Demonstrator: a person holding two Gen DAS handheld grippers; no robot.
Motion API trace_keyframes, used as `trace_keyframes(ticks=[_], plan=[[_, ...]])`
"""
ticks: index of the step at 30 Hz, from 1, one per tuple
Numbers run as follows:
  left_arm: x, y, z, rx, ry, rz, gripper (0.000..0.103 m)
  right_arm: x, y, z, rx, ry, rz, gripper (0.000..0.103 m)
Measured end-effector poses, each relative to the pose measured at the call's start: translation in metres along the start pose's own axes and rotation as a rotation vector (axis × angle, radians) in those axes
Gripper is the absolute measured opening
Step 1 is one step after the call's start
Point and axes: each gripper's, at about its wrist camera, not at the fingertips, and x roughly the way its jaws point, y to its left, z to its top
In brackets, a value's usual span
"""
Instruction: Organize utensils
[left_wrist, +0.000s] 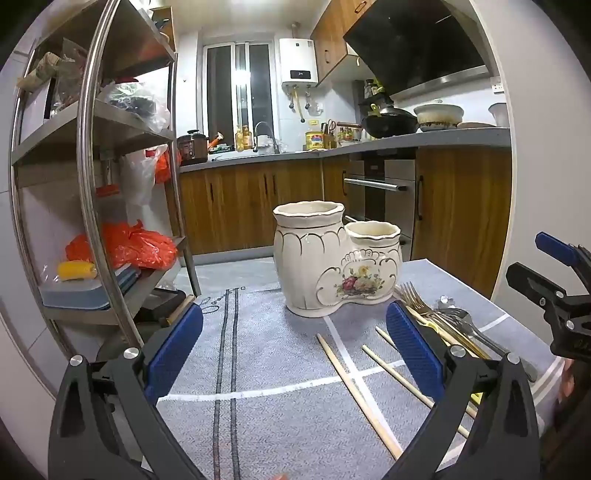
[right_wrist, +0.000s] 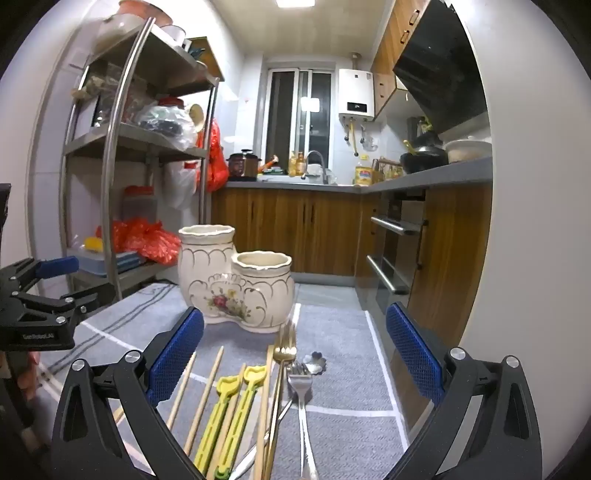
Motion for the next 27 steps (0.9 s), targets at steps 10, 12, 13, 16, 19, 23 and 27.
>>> trace_keyframes(ticks=[10, 12, 13, 16, 19, 23, 27], plan=[[-0.0048, -0.0008, 0.0033, -0.009, 0.003, -0.002, 0.098, -0.0009, -0.0007, 0.0013, -0.006, -0.014, -0.003, 0.098], [-0.0035, 0.0026, 0.0032, -0.01, 0.005, -0.003, 0.098, 0.0008, -0.0009, 0.0017, -0.009, -0.006, -0.001, 0.098], [-0.0023, 0.0047, 0.0045, -0.009, 0.005, -0.001, 0.098, 0.0012, -0.0016, 0.0022, -0.009, -0.005, -0.001, 0.098], [-0.002, 0.0019, 0.0022, -0.005, 0.002, 0.001, 0.098, -0.001, 0.0031, -0.0012, -0.011, -0.008, 0.0, 0.098], [-0.0013, 0.0013, 0.0022, -0.001, 0.003, 0.002, 0.098, -0.0007, 0.0029, -0.0007, -0.012, -0.007, -0.001, 0.098], [-0.0009, 0.0028, 0.0016, -0.001, 0.006, 0.0, 0.098, -0.0011, 0.003, -0.0009, -0.013, -0.007, 0.0, 0.098], [-0.0009, 0.0019, 0.001, -0.001, 0.004, 0.0, 0.098, -0.0011, 0.0031, -0.0011, -0.013, -0.006, 0.0, 0.098]])
